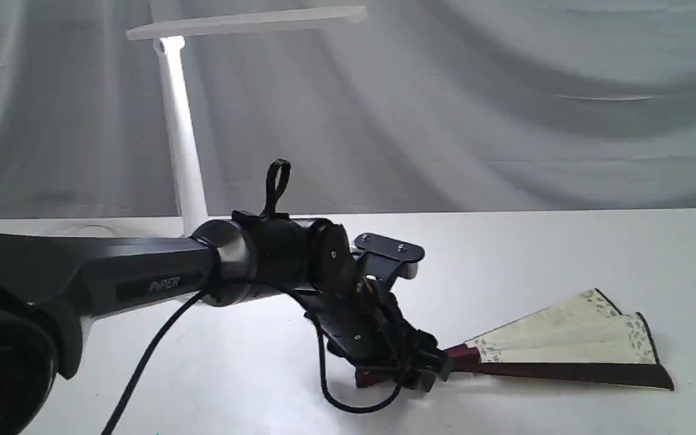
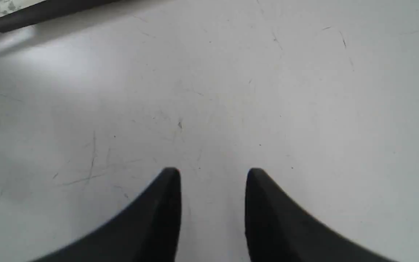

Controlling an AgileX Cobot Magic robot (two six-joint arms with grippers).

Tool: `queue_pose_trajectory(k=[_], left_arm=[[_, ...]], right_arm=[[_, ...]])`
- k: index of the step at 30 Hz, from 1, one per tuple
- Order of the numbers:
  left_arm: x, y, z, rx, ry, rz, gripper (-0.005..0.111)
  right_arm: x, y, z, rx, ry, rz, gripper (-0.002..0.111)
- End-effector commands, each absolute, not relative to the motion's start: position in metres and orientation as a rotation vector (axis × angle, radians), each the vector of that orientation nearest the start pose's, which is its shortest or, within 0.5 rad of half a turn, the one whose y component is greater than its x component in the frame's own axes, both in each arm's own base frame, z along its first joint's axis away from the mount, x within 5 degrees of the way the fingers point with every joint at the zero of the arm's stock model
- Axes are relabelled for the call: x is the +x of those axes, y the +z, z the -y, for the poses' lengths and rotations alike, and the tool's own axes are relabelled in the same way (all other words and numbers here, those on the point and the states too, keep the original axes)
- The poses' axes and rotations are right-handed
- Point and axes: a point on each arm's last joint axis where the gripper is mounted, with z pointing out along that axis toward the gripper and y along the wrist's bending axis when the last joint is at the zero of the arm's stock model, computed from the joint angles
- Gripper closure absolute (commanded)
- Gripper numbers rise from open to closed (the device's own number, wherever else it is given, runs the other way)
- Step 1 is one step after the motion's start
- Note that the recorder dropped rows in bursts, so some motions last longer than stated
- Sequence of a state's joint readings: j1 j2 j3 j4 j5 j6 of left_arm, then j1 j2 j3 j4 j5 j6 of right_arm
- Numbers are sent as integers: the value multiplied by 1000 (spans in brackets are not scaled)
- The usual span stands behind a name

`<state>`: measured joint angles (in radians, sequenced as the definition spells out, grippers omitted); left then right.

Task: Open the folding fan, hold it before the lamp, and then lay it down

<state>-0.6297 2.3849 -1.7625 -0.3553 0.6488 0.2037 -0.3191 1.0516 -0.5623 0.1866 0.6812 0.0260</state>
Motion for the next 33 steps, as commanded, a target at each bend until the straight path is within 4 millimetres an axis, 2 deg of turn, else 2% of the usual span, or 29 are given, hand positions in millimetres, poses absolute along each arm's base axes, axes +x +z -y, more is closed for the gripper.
queue_pose_trajectory(k=[1,8,14,20,25,28,33], left_arm=[[382,98,306,738,-512,-2764,43],[370,96,305,621,-565,-2943,43],[361,100,314,532,-726,-3007,43],[349,101,327,653,-733,-2978,43],[354,113,323,684,-701,-2934,43],[357,124,319,711,-657,-2893,43],[359,145,311,747,-617,-2865,43]], right_arm=[[172,232,46,609,107,-2549,78],[172,232,46,609,107,-2549,78],[172,232,46,615,115,-2546,78],[173,232,44,645,158,-2536,78],[177,234,37,698,289,-2486,78],[181,239,30,720,431,-2426,77],[193,241,21,709,625,-2346,62]])
